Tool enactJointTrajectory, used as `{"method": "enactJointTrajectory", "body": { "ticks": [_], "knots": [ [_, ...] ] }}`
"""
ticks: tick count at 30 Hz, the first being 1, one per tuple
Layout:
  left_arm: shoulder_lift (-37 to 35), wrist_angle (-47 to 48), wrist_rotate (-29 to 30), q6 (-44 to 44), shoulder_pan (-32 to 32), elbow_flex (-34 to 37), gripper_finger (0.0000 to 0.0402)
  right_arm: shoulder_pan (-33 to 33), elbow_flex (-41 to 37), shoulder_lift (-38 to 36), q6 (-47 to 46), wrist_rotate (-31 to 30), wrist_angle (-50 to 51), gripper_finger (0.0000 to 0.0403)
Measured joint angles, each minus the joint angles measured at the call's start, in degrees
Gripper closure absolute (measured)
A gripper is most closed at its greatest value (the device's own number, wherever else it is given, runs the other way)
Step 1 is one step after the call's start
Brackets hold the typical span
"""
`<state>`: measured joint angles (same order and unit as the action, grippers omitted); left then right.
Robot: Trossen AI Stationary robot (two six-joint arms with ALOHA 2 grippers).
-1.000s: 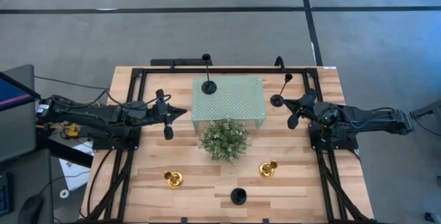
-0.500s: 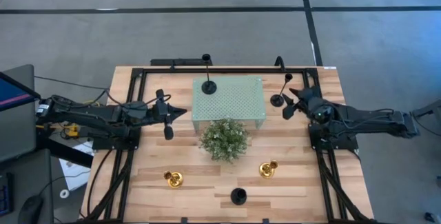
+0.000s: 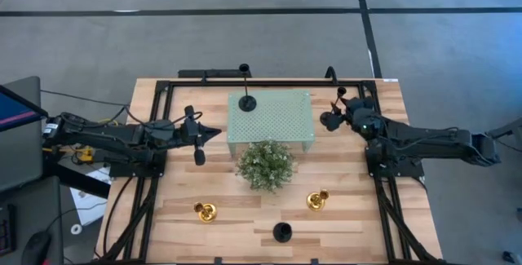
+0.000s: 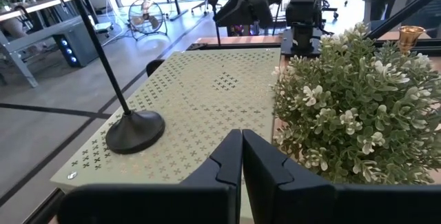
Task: Pick & Place candle stick holders
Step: Put the top black candle holder on the shelf
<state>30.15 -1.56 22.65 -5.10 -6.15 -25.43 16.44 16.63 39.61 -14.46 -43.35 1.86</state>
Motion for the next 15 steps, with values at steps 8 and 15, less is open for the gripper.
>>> {"method": "enactJointTrajectory", "body": {
  "ticks": [8, 15],
  "knots": [
    [0.00, 0.00, 0.00, 0.00, -0.01, 0.00, 0.0390, 3.20, -0.01, 6.63, 0.00, 0.42, -5.46, 0.0251],
    [0.00, 0.00, -0.01, 0.02, 0.00, 0.00, 0.0390, 4.75, -0.03, 9.24, 0.25, 0.43, -6.76, 0.0321]
  ]
}}
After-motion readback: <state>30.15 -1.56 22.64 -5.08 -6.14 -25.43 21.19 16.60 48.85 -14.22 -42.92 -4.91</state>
